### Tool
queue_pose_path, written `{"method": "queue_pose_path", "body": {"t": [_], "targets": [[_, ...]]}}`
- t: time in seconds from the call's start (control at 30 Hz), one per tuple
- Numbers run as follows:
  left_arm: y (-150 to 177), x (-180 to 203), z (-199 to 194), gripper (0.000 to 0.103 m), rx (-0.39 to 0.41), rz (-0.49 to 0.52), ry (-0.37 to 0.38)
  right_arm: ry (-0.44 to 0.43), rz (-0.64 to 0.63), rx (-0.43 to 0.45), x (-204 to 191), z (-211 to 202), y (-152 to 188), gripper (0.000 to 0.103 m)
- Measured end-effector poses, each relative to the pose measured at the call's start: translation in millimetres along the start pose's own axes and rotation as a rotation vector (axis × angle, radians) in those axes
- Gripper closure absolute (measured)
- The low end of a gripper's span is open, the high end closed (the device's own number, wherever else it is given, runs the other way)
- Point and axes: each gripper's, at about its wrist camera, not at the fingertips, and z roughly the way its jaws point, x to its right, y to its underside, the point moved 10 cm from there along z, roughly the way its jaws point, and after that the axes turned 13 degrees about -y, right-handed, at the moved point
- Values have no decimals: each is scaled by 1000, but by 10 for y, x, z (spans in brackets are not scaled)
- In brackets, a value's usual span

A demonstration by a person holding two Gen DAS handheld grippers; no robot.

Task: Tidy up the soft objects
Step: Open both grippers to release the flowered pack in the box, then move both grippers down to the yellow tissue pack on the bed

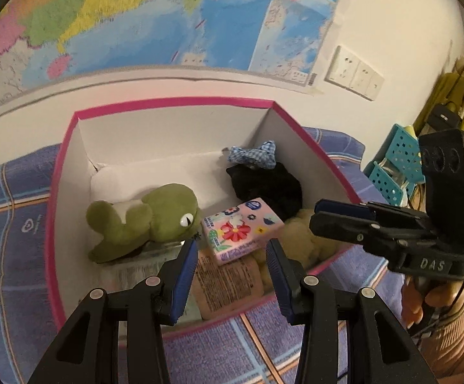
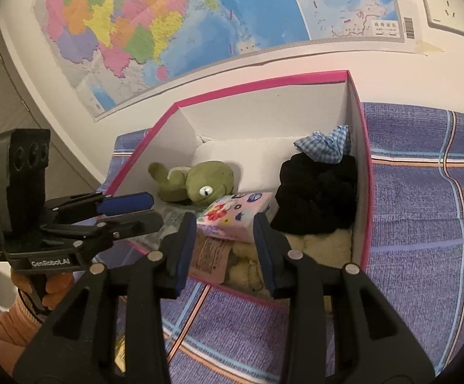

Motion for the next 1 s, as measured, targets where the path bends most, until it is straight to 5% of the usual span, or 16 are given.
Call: {"method": "queue_pose_path", "body": {"t": [0.37, 1.0], "targets": [[297, 57, -537, 49, 75, 17, 4, -105, -85, -4, -504, -330, 327, 63], [1496, 87, -524, 47, -110, 2, -17, -179, -34, -237, -731, -87, 1618, 63]]}}
